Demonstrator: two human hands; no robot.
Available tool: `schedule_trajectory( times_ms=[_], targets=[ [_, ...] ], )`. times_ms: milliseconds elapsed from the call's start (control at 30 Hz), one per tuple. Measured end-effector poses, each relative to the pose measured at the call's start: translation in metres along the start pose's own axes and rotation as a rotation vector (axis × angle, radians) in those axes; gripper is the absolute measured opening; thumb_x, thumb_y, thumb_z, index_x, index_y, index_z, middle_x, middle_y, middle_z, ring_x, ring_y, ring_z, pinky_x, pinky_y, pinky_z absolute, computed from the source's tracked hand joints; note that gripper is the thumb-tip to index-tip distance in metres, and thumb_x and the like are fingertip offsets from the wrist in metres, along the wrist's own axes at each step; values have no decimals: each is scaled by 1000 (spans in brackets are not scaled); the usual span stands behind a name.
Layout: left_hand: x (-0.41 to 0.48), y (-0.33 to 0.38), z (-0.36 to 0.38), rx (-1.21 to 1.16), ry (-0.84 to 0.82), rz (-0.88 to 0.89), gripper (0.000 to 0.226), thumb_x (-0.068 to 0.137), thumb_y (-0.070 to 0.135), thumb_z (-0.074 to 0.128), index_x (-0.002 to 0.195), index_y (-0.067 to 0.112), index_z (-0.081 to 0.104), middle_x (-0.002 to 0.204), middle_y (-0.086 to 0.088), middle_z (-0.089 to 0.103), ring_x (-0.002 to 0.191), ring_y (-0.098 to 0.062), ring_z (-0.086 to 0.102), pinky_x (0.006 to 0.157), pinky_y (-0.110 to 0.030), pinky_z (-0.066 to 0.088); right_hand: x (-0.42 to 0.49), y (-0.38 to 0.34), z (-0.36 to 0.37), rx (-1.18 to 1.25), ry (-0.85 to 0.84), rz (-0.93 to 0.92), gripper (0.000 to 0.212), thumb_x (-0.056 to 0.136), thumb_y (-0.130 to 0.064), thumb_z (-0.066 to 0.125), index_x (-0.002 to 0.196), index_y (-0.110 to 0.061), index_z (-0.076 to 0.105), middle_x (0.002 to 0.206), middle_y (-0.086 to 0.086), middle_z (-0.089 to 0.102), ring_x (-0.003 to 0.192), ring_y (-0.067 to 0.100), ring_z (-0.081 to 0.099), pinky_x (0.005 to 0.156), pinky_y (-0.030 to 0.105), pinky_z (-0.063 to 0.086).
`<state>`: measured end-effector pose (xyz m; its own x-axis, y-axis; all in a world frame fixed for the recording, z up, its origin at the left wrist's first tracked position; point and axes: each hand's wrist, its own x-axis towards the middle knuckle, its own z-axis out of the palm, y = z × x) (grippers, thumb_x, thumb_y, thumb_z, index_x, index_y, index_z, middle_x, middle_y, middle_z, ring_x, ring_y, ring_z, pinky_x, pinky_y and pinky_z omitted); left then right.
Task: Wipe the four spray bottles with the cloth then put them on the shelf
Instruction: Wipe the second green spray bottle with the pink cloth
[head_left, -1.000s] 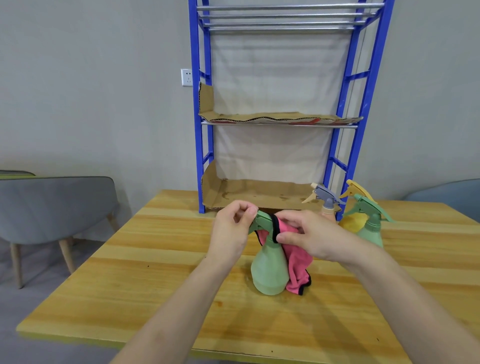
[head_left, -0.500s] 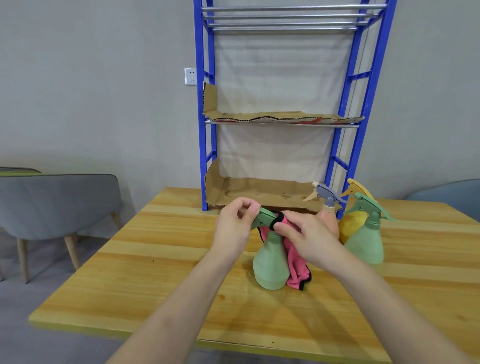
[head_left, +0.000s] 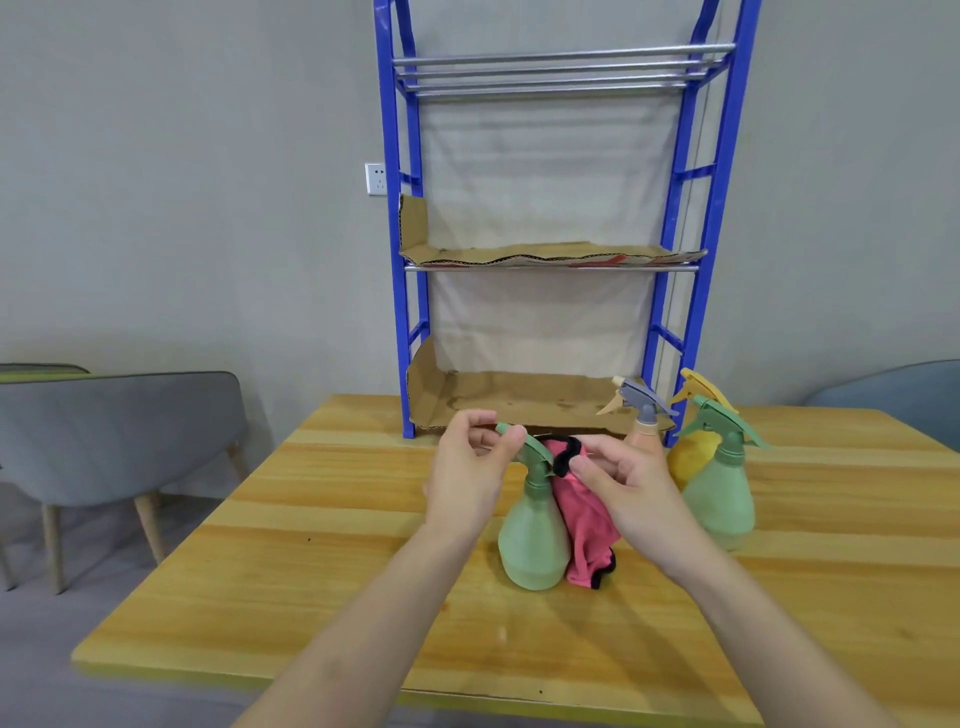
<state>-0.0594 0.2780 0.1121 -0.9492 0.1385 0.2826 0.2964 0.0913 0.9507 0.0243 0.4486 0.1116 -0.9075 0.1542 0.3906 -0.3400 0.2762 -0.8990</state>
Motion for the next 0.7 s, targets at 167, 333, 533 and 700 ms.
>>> schedule_trajectory(
  times_ms=[167, 333, 533, 700],
  targets=[
    [-5, 6, 6, -48, -90, 3, 30, 88, 38, 80, 111, 28, 64, 101, 7, 76, 99, -6, 70, 97, -34, 55, -6, 8, 2, 36, 42, 32, 14, 103, -16, 61, 114, -22, 66, 88, 6, 80, 80, 16, 73, 80, 37, 55],
    [-1, 9, 2, -38, -181, 62, 10, 98, 20, 69, 103, 15, 76, 102, 3, 79, 100, -10, 73, 91, -23, 55, -6, 12, 10, 3, 233, -51, 13, 95, -9, 72, 102, -20, 75, 94, -5, 78, 88, 14, 74, 85, 37, 60],
    [-11, 11, -4, -8, -302, 72, 22, 99, 22, 68, 120, 22, 75, 110, 4, 78, 100, -5, 70, 84, -11, 52, -3, 11, 17, -139, 499, -136, 18, 89, -13, 80, 98, -27, 73, 94, -33, 67, 88, 4, 68, 82, 22, 55],
    [-20, 6, -2, -63, -263, 69, 22, 100, 10, 65, 118, 15, 76, 108, 5, 80, 102, -5, 72, 82, -11, 50, 4, 16, 33, -154, 489, -153, 21, 93, -10, 74, 102, -28, 77, 95, -27, 70, 93, -3, 66, 84, 18, 52]
  ],
)
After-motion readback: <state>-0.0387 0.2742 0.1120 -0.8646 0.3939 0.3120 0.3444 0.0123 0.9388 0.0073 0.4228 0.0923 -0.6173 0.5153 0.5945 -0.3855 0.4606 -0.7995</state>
